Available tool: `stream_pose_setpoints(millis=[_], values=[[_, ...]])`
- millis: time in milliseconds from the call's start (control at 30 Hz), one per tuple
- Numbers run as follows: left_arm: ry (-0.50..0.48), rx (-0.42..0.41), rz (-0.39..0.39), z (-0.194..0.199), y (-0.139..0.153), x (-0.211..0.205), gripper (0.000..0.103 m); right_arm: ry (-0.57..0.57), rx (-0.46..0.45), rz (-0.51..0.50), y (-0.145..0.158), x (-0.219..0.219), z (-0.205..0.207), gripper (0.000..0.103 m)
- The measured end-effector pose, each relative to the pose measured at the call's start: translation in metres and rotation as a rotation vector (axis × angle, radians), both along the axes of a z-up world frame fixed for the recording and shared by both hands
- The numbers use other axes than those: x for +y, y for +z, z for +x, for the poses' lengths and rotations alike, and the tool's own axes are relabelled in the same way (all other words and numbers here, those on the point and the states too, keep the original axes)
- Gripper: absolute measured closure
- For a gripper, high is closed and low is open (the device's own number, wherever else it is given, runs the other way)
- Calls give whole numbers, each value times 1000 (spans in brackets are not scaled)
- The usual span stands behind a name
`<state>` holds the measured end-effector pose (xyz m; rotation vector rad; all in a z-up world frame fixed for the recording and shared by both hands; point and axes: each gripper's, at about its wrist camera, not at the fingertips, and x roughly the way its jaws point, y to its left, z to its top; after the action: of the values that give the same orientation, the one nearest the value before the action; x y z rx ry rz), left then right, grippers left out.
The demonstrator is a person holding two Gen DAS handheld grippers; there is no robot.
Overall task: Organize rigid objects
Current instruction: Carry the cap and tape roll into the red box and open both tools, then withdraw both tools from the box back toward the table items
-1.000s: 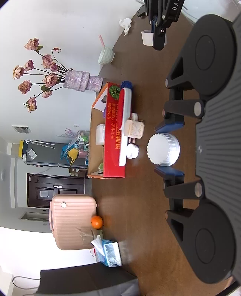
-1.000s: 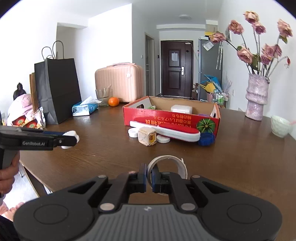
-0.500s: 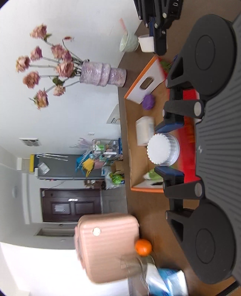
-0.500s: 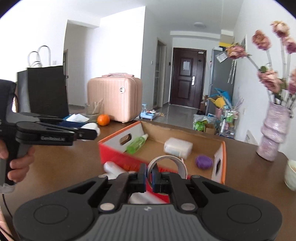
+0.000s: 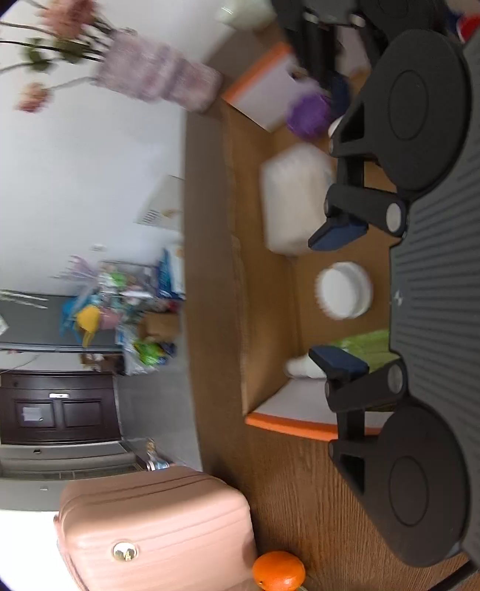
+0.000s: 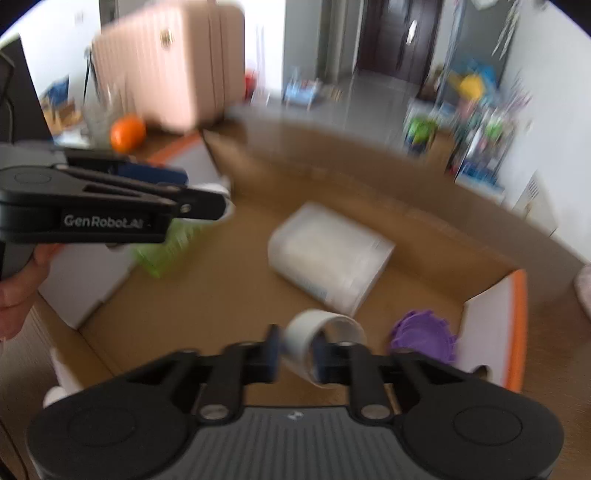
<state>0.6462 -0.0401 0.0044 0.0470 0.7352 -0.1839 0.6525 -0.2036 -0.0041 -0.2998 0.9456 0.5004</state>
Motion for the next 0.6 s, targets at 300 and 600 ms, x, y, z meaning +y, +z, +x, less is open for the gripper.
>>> stream_pose_setpoints(millis=[300, 600], values=[[-2, -23, -3, -11, 12, 4, 30, -16, -74, -12, 20, -2, 5, 28], [53, -80, 29, -63, 62, 24, 23, -52, -138, -23, 65, -25, -28, 27]])
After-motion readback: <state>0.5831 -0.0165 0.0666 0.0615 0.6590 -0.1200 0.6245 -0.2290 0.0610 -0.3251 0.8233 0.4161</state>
